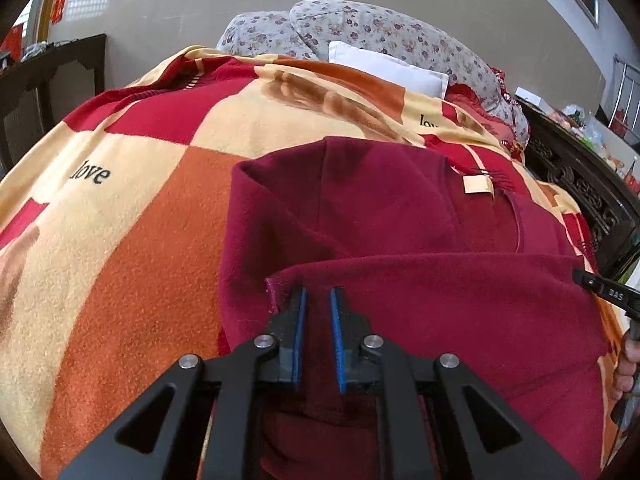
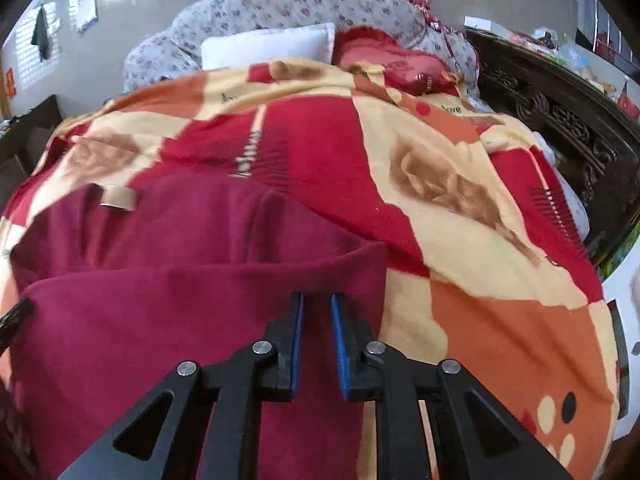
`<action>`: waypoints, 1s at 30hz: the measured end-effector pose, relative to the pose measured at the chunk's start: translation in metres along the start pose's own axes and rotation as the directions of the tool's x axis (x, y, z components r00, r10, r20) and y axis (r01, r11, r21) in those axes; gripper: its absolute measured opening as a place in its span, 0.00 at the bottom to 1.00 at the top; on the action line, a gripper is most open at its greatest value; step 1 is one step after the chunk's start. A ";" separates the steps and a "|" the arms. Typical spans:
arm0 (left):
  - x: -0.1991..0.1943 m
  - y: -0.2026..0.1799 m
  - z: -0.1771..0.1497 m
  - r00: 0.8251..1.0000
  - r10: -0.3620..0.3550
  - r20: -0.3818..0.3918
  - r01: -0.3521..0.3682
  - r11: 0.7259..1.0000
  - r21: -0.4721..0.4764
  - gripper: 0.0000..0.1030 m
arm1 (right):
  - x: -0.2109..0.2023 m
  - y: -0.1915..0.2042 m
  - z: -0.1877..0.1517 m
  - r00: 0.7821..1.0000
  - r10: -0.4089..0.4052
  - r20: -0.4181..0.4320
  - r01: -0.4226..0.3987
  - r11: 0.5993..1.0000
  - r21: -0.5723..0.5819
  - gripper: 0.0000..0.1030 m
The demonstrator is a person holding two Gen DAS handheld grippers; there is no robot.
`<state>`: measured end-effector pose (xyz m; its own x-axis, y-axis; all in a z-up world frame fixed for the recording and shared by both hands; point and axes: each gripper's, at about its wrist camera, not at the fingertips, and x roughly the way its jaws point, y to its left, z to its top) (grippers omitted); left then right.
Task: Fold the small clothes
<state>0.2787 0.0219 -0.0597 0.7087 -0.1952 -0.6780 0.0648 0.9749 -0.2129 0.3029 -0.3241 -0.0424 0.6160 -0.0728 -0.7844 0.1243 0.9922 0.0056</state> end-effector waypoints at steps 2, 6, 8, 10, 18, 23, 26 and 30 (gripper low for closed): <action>0.001 -0.001 0.000 1.000 0.002 -0.001 -0.002 1.000 0.002 0.12 | 0.006 -0.002 -0.003 1.000 0.002 -0.011 -0.002 1.000 -0.010 0.12; 0.001 -0.002 -0.001 1.000 0.000 0.000 0.000 1.000 -0.005 0.11 | -0.014 0.007 0.002 1.000 -0.024 -0.002 0.024 1.000 -0.004 0.12; 0.002 -0.002 -0.001 1.000 0.006 0.000 -0.006 1.000 0.001 0.12 | -0.035 0.021 0.006 0.998 0.027 0.057 -0.027 1.000 0.000 0.13; 0.002 -0.003 0.000 1.000 0.005 -0.001 -0.005 1.000 0.008 0.14 | -0.044 0.043 0.007 0.990 0.119 0.077 -0.119 0.993 -0.003 0.13; 0.002 -0.002 -0.001 1.000 -0.005 -0.001 0.005 1.000 0.005 0.16 | 0.011 0.068 0.003 0.989 0.144 0.021 -0.144 0.990 -0.013 0.15; 0.003 -0.002 -0.001 1.000 -0.007 -0.001 0.007 1.000 0.003 0.16 | -0.028 0.067 -0.002 0.984 0.151 0.096 -0.152 0.988 -0.001 0.17; 0.003 -0.001 -0.001 1.000 -0.008 -0.001 0.008 1.000 0.002 0.16 | -0.051 0.070 -0.024 0.984 0.152 0.093 -0.152 0.988 0.000 0.55; 0.003 -0.002 -0.001 1.000 -0.007 0.000 0.007 1.000 0.003 0.16 | -0.038 0.080 -0.059 0.999 -0.005 0.034 0.007 0.999 -0.053 0.63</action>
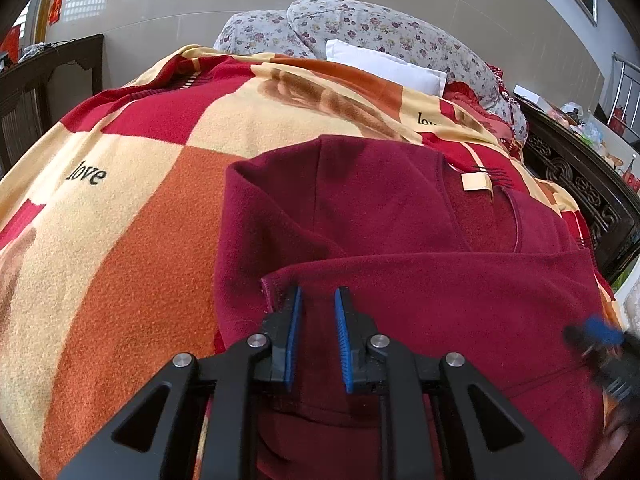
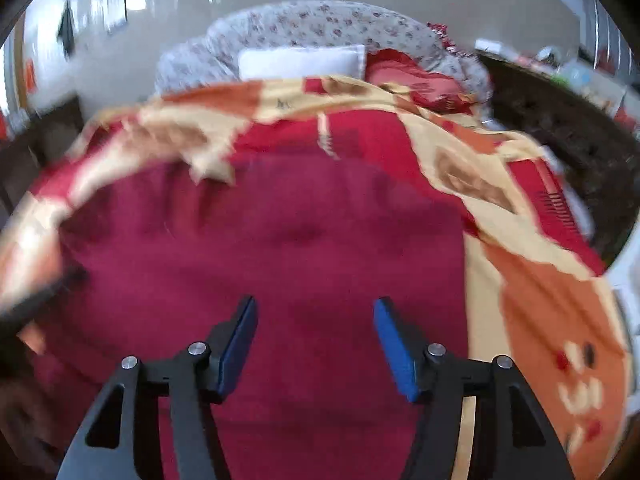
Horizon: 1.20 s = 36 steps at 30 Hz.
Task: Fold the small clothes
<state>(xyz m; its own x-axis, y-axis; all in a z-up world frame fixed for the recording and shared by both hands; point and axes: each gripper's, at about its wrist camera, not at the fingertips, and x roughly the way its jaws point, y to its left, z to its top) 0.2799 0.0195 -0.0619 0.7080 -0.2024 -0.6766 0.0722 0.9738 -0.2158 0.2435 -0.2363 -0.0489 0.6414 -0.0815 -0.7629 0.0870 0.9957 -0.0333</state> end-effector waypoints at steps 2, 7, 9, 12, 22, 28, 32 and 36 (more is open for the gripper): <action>0.000 0.000 0.000 1.000 -0.003 0.000 0.003 1.000 -0.001 0.17 | 0.006 -0.002 -0.012 0.999 0.005 0.038 -0.005 1.000 0.020 0.65; -0.001 -0.002 -0.001 1.000 -0.013 0.001 0.013 1.000 0.006 0.22 | 0.002 0.000 -0.014 0.999 -0.002 0.054 0.001 1.000 0.012 0.69; -0.001 -0.005 -0.002 1.000 -0.018 0.001 0.018 1.000 0.016 0.26 | 0.003 0.000 -0.014 0.998 -0.001 0.056 0.000 1.000 0.010 0.71; -0.001 -0.007 -0.002 1.000 -0.016 -0.001 0.016 0.999 0.028 0.28 | 0.003 -0.001 -0.016 0.998 0.005 0.057 -0.005 1.000 0.008 0.73; 0.001 -0.011 -0.001 1.000 -0.012 -0.008 0.012 0.999 0.049 0.34 | 0.006 -0.002 -0.017 0.998 0.024 0.053 -0.025 1.000 0.011 0.78; -0.024 -0.010 0.000 1.000 -0.001 -0.001 0.001 0.993 0.117 0.39 | 0.005 -0.003 -0.018 0.997 0.044 0.057 -0.045 0.999 0.019 0.80; -0.044 0.002 -0.020 1.000 0.017 -0.007 -0.016 0.994 0.108 0.58 | 0.004 -0.002 -0.018 0.997 0.050 0.062 -0.052 0.998 0.018 0.82; -0.066 -0.001 -0.029 0.999 0.018 0.044 -0.023 0.993 0.112 0.58 | -0.009 0.001 -0.017 0.996 0.011 0.086 -0.011 1.000 -0.009 0.83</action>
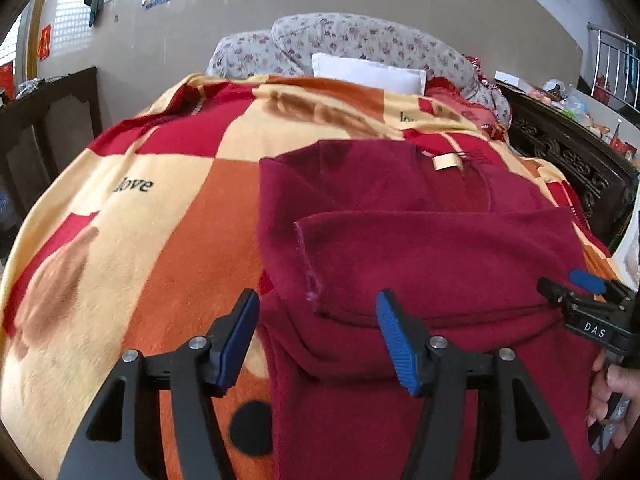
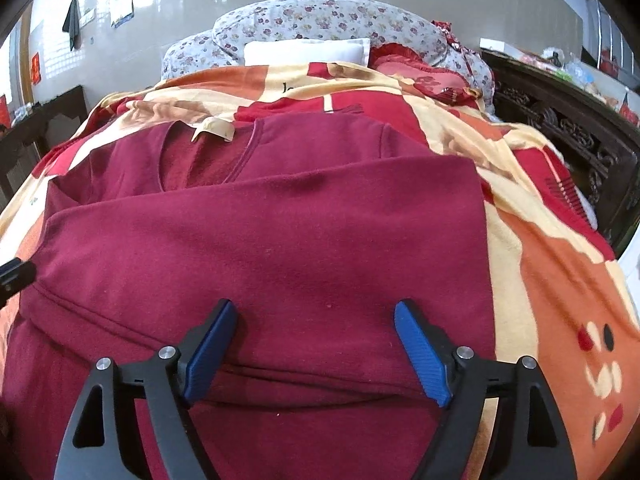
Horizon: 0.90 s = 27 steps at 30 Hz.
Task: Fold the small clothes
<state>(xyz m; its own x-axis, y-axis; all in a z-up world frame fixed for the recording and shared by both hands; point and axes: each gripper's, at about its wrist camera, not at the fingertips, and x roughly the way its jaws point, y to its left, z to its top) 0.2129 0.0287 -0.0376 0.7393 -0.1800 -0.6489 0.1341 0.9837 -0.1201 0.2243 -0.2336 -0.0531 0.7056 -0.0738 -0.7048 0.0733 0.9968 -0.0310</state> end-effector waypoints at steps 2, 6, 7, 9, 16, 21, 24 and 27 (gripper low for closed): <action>-0.008 -0.012 0.001 1.000 -0.004 0.015 0.004 1.000 0.029 0.58 | -0.021 -0.003 -0.002 0.996 -0.073 0.053 0.073 0.997 0.003 0.83; 0.008 -0.044 0.000 0.998 -0.040 -0.040 0.044 0.993 0.108 0.42 | -0.016 -0.017 -0.012 0.998 -0.021 -0.057 0.023 0.999 0.032 0.86; 0.017 -0.047 -0.003 0.998 -0.030 -0.061 0.036 0.993 0.110 0.39 | -0.010 -0.017 -0.014 0.997 -0.003 -0.082 0.005 1.000 0.026 0.86; 0.034 -0.044 -0.010 0.993 -0.022 -0.112 0.031 0.996 0.085 0.37 | -0.006 -0.013 -0.019 0.997 0.001 -0.081 -0.003 1.000 -0.022 0.90; 0.038 -0.039 -0.010 0.991 -0.051 -0.121 0.058 0.997 0.055 0.37 | -0.001 -0.007 -0.023 0.997 -0.015 -0.079 0.012 0.999 -0.039 0.97; 0.038 -0.043 -0.012 0.992 -0.033 -0.124 0.043 0.996 0.079 0.41 | -0.004 -0.008 -0.025 0.997 -0.021 -0.073 0.019 0.999 -0.036 0.98; 0.037 -0.044 -0.012 0.991 -0.039 -0.126 0.050 0.995 0.088 0.47 | -0.018 -0.012 -0.026 0.997 -0.040 -0.060 0.039 0.999 -0.024 0.98; 0.028 -0.044 -0.013 0.987 -0.065 -0.144 0.080 0.992 0.100 0.52 | -0.057 -0.020 -0.036 0.997 -0.073 -0.018 0.073 0.997 -0.036 0.98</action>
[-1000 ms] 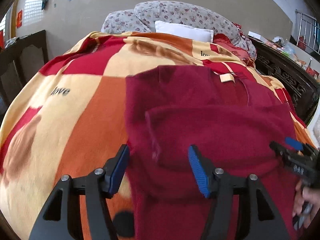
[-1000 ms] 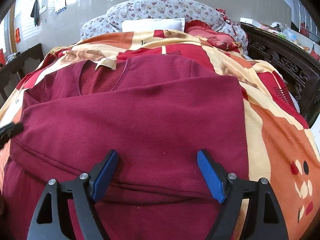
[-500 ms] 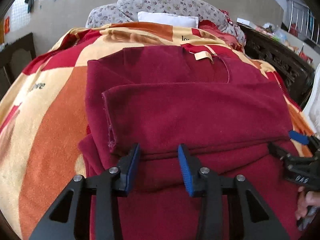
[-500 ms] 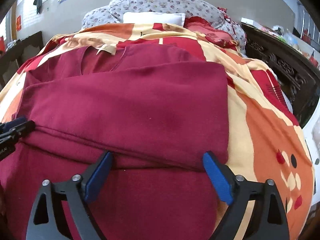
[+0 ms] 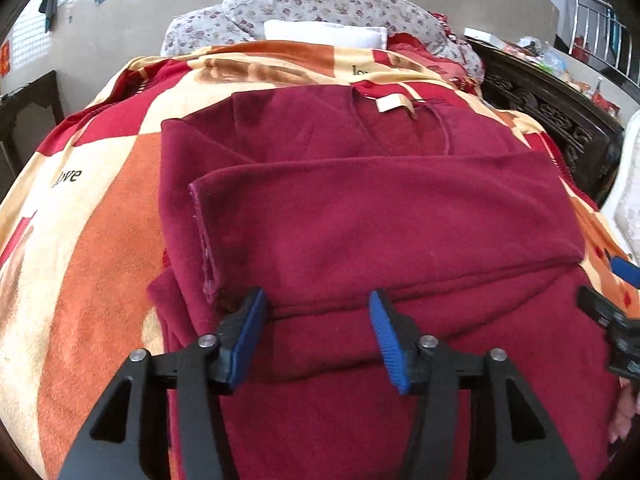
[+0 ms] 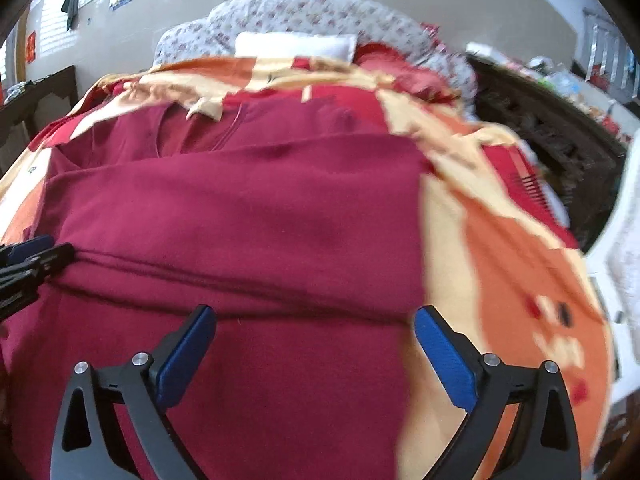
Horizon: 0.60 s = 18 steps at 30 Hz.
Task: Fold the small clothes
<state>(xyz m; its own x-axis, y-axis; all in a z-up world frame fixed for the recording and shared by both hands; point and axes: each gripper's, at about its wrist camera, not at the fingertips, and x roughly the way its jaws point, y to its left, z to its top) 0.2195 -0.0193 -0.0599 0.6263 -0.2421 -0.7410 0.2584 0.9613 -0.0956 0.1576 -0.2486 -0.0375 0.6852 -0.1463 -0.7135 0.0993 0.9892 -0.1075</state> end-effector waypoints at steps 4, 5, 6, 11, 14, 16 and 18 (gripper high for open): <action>-0.051 0.016 -0.020 0.994 -0.102 0.030 0.102 0.995 0.006 0.61 | -0.068 -0.021 -0.040 0.996 0.042 0.079 -0.039 0.999 -0.032 0.98; -0.072 0.025 -0.032 0.994 -0.101 0.051 0.101 0.995 0.014 0.68 | -0.079 -0.025 -0.051 0.994 0.057 0.090 -0.053 0.998 -0.045 0.98; -0.084 0.032 -0.040 0.994 -0.093 0.060 0.092 0.996 0.020 0.70 | -0.089 -0.028 -0.064 0.993 0.069 0.099 -0.064 0.996 -0.059 0.98; -0.144 0.064 -0.112 0.996 -0.073 0.046 0.073 0.997 0.005 0.70 | -0.131 -0.053 -0.126 0.979 0.139 0.147 -0.138 0.990 -0.017 0.98; -0.162 0.070 -0.160 0.995 -0.095 0.000 0.095 0.995 -0.038 0.70 | -0.149 -0.060 -0.148 0.966 0.167 0.195 -0.175 0.984 0.024 0.98; -0.168 0.065 -0.185 0.992 -0.122 -0.033 0.120 0.990 -0.068 0.69 | -0.159 -0.061 -0.157 0.961 0.159 0.226 -0.171 0.985 0.035 0.98; -0.178 0.054 -0.198 0.993 -0.116 -0.008 0.115 0.992 -0.052 0.69 | -0.165 -0.060 -0.163 0.955 0.157 0.250 -0.173 0.984 0.044 0.98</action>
<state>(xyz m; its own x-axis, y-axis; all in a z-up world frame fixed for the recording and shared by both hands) -0.0238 0.1023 -0.0652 0.5860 -0.3508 -0.7305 0.2905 0.9325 -0.2147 -0.0785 -0.2846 -0.0261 0.8508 0.0162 -0.5253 0.0107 0.9988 0.0481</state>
